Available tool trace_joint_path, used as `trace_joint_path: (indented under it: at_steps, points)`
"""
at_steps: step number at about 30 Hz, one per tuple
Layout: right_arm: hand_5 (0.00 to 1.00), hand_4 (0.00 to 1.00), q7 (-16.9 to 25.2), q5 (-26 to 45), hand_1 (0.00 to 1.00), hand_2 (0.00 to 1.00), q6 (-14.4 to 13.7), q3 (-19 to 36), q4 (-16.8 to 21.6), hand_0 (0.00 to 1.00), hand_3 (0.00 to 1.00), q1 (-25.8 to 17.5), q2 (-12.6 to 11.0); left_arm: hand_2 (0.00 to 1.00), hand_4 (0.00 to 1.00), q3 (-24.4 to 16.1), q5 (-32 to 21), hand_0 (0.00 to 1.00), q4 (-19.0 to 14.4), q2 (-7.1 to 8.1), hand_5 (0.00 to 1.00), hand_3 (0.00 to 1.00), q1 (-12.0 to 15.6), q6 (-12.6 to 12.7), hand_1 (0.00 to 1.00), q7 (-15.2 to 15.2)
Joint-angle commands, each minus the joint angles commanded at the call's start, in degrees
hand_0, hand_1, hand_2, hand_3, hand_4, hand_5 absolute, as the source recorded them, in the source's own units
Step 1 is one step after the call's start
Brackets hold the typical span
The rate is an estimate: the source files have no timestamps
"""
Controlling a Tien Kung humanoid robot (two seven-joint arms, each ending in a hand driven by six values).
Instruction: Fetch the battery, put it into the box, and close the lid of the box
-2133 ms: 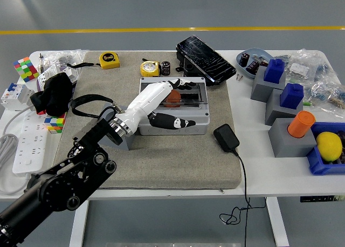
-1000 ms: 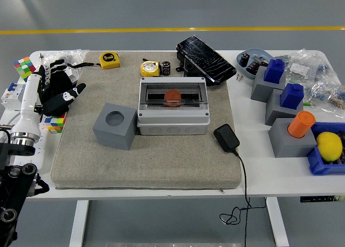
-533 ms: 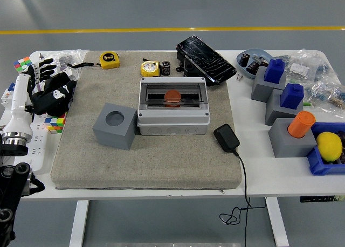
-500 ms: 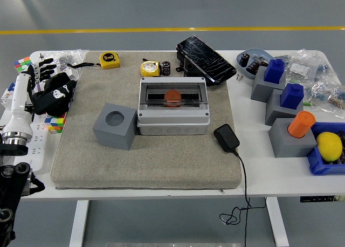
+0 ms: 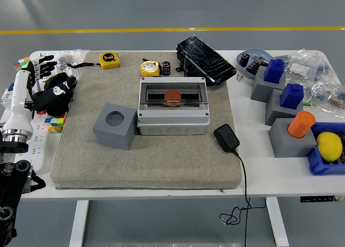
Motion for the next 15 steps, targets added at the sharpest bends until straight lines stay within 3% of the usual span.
trace_joint_path:
  at_steps: [15]
  points:
    - [0.518,0.990,-0.3,-0.2,0.643,0.667,0.2,-0.2,0.0,0.632,0.570,0.0,0.0,0.719,0.998,0.3,-0.3,0.693,-0.2,0.25,0.349,0.745,0.3,0.0,0.715,-0.2]
